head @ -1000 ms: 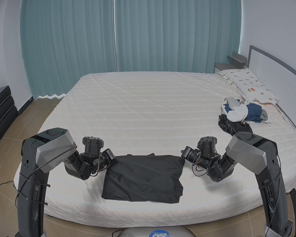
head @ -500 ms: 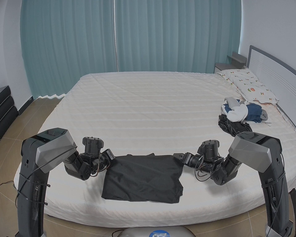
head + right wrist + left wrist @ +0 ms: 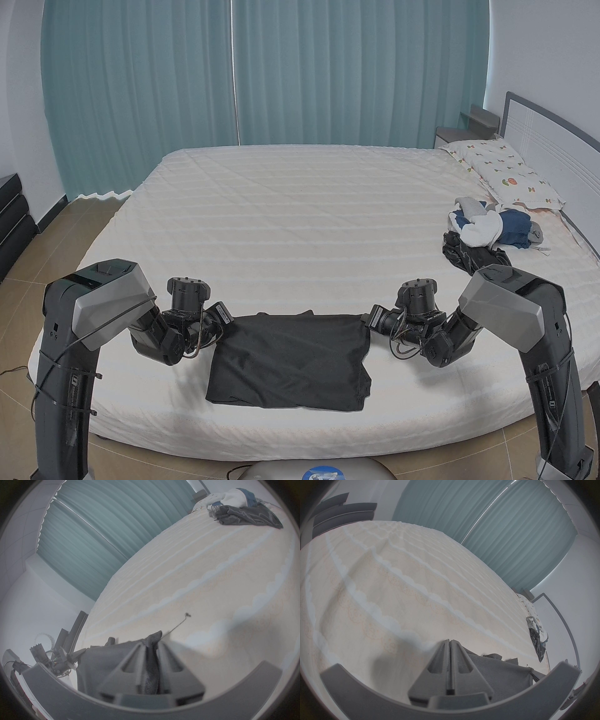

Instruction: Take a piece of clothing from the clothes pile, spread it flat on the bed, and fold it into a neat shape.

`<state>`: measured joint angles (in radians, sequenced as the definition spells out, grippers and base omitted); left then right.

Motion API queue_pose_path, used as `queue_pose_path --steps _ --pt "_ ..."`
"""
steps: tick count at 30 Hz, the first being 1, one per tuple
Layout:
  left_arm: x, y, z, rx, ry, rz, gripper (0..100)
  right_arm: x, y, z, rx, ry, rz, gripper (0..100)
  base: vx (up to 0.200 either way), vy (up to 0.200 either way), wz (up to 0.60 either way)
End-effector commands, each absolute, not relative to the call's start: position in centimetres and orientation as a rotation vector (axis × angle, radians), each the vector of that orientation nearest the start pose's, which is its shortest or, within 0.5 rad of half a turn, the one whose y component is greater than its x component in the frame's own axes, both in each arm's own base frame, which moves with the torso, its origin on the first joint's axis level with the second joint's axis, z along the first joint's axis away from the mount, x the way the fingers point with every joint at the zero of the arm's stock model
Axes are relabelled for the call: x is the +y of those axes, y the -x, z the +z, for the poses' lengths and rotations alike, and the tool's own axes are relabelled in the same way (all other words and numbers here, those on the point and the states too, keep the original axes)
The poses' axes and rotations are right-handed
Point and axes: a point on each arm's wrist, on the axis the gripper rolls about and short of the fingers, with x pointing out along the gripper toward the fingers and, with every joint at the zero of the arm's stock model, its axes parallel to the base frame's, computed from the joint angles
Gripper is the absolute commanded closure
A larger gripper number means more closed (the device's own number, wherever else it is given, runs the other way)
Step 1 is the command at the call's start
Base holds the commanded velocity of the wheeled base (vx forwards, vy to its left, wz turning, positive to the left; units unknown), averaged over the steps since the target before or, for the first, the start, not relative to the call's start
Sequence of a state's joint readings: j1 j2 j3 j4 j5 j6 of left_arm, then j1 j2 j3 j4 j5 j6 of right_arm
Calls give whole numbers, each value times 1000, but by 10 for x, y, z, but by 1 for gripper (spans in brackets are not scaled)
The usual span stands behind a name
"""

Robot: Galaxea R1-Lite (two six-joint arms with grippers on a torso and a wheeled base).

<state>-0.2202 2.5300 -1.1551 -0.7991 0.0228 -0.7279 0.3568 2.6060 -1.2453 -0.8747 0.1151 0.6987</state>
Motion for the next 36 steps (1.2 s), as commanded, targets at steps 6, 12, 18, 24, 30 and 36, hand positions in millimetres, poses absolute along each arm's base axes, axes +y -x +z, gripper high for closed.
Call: queue_pose_path --steps 6,12,18,24,30,36 --pt "-95 -429 -41 616 636 27 100 165 -439 -52 526 -622 258 100 0 0 0" --pt "-95 -428 -42 618 633 29 100 162 -443 -48 479 -628 249 100 0 0 0" --pt "-95 -428 -41 618 633 29 100 165 -445 -53 478 -622 249 100 0 0 0" --pt "-95 -428 -41 619 634 28 100 166 -446 -52 461 -628 255 0 0 0 0" --pt "-95 -428 -41 617 640 29 0 152 -428 -32 486 -624 253 0 0 0 0" --pt "-92 -429 -36 606 708 52 0 135 -392 -16 558 -612 295 0 0 0 0"
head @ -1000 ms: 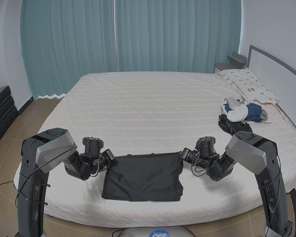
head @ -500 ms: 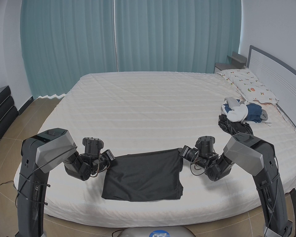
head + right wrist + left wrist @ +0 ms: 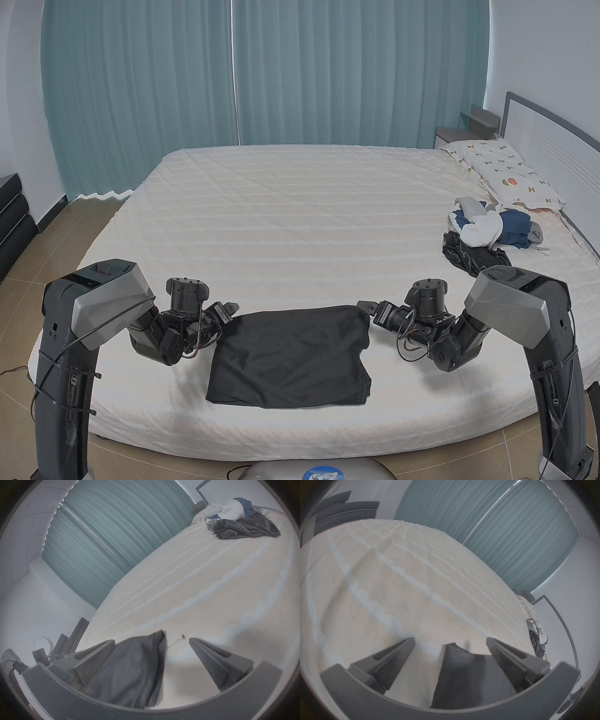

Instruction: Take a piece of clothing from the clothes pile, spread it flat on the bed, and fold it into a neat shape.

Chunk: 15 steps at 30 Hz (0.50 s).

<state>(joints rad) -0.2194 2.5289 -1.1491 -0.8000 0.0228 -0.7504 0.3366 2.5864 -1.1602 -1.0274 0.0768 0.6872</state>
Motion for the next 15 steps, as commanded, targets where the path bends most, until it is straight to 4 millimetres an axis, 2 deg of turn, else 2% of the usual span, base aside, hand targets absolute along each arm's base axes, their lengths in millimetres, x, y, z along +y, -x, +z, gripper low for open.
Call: queue_pose_path --steps 1,4,6,9,12,13,15 --pt "-90 -429 -35 602 728 63 0 133 -380 -12 580 -602 323 0 0 0 0" --pt "-82 -430 -27 581 760 81 0 128 -359 -6 627 -579 367 0 0 0 0" --pt "-72 -432 -19 557 794 102 0 124 -336 -7 686 -544 385 0 0 0 0" --pt "-56 -434 0 506 827 118 0 120 -312 -9 720 -507 394 0 0 0 0" --pt "-39 -427 39 431 862 111 0 111 -285 7 678 -517 413 0 0 0 0" --pt "-38 -425 42 430 864 110 0 110 -283 9 674 -518 413 0 0 0 0" --pt "-35 -412 72 402 879 42 0 99 -261 25 638 -516 411 0 0 0 0"
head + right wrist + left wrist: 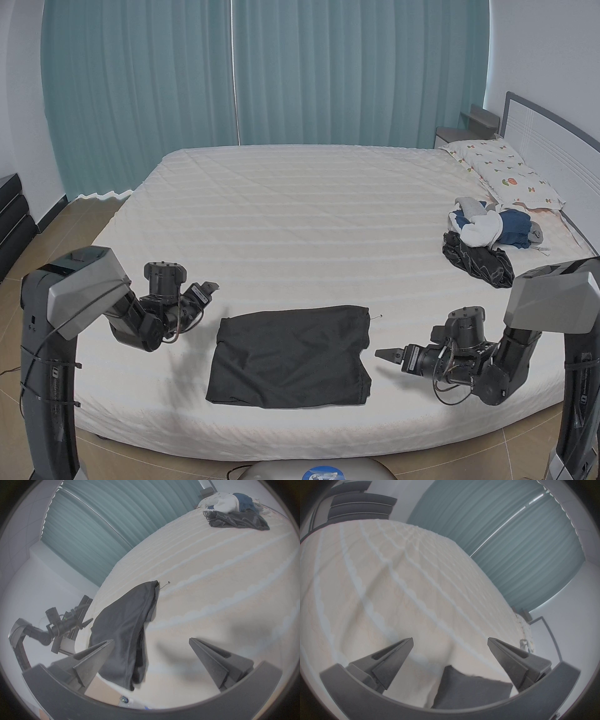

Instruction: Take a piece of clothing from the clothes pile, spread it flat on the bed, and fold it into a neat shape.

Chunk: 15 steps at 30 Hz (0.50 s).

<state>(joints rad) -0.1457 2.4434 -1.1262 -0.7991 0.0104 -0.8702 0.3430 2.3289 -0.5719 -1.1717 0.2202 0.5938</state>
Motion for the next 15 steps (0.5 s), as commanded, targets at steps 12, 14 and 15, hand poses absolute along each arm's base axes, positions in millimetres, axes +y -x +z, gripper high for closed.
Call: queue_pose_path --steps 12,14,15 --pt "-27 -293 130 373 747 -33 0 35 -167 102 350 -524 321 0 0 0 0" --pt "-26 -251 137 325 717 -65 0 20 -147 118 273 -503 253 0 0 0 0" --pt "-25 -236 140 298 702 -82 0 17 -138 123 245 -477 248 0 0 0 0"
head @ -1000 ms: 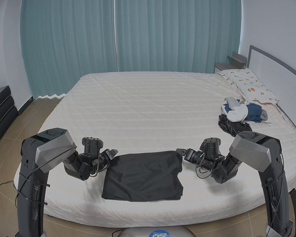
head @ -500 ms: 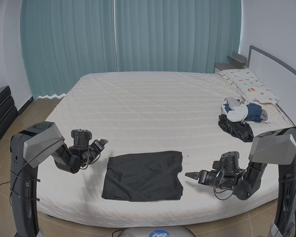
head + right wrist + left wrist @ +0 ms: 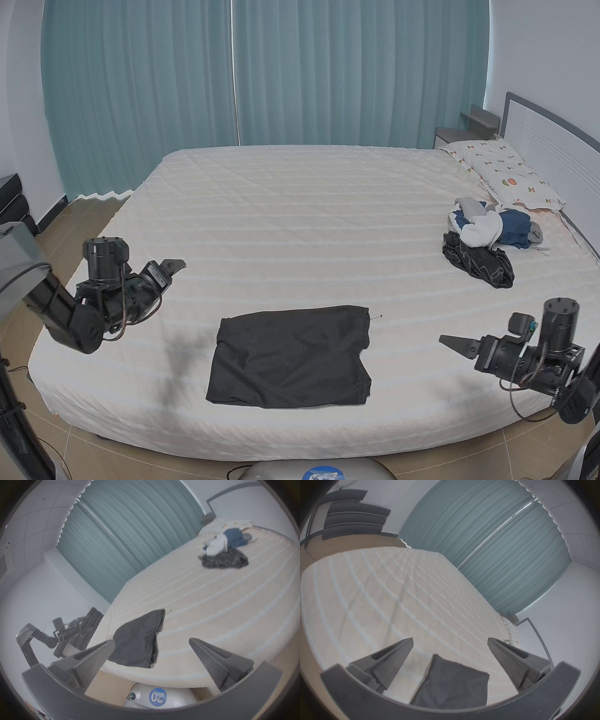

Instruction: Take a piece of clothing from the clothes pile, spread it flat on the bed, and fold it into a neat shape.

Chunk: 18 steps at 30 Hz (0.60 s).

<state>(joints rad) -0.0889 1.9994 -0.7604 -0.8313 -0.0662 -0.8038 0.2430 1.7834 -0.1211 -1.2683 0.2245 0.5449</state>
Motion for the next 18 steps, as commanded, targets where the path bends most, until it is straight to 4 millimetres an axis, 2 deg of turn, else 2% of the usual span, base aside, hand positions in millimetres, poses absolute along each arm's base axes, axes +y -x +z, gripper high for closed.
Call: queue_pose_path --steps 1,2,4,12,15,17,18 --pt "-25 -231 141 289 693 -88 0 16 -135 125 237 -465 244 0 0 0 0" --pt "-24 -213 145 255 655 -98 0 14 -123 129 216 -425 243 0 0 0 0" --pt "-21 -192 148 220 590 -101 0 12 -105 131 197 -363 249 0 0 0 0" --pt "-10 -122 154 68 432 -13 0 7 -37 137 110 -214 265 0 0 0 0" --pt "-6 -94 151 23 340 49 0 5 -11 130 86 -176 276 0 0 0 0" --pt "-5 -88 151 8 324 67 0 5 -6 127 87 -163 273 0 0 0 0" --pt "-2 -69 152 -13 298 107 0 4 6 117 83 -119 263 0 0 0 0"
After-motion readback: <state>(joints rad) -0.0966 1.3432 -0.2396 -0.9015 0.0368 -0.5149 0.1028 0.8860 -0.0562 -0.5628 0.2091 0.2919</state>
